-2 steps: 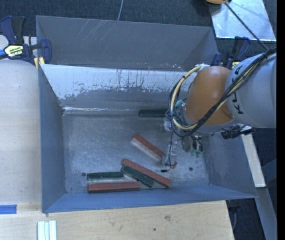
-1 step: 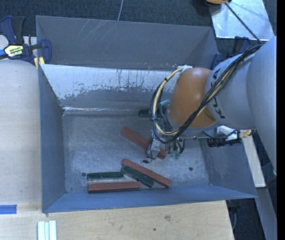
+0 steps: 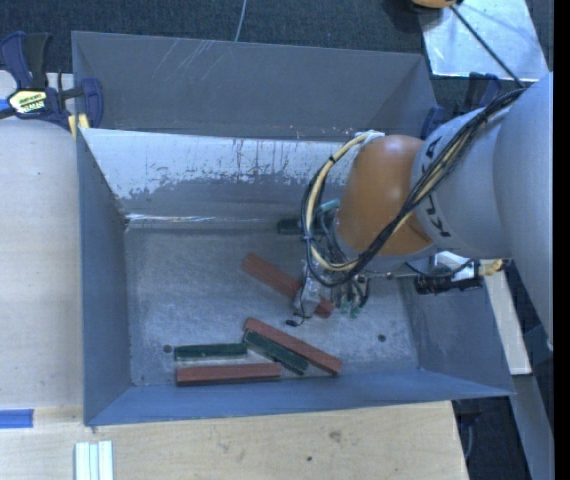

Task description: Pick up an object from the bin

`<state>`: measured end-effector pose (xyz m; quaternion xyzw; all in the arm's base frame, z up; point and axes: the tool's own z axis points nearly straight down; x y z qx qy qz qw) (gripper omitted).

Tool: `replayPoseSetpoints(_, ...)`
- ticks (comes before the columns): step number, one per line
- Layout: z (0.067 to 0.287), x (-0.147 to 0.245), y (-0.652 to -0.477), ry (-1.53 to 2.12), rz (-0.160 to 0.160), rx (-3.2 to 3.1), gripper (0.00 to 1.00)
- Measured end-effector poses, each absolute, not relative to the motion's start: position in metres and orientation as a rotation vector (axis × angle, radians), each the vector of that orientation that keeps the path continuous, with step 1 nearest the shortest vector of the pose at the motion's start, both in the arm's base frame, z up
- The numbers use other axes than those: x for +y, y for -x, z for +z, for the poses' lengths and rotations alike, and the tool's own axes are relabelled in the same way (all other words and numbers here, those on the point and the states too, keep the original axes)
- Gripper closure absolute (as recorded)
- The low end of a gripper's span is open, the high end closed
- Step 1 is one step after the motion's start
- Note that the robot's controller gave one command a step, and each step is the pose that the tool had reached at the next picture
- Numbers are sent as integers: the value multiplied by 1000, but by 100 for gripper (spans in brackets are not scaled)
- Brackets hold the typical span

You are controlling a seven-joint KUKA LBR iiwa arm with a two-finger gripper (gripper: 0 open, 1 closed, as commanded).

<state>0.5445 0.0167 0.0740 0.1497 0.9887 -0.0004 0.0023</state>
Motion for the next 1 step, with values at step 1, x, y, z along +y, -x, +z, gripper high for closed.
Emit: replayPoseSetpoints(1,232,29,-540,-384,2,3111,100)
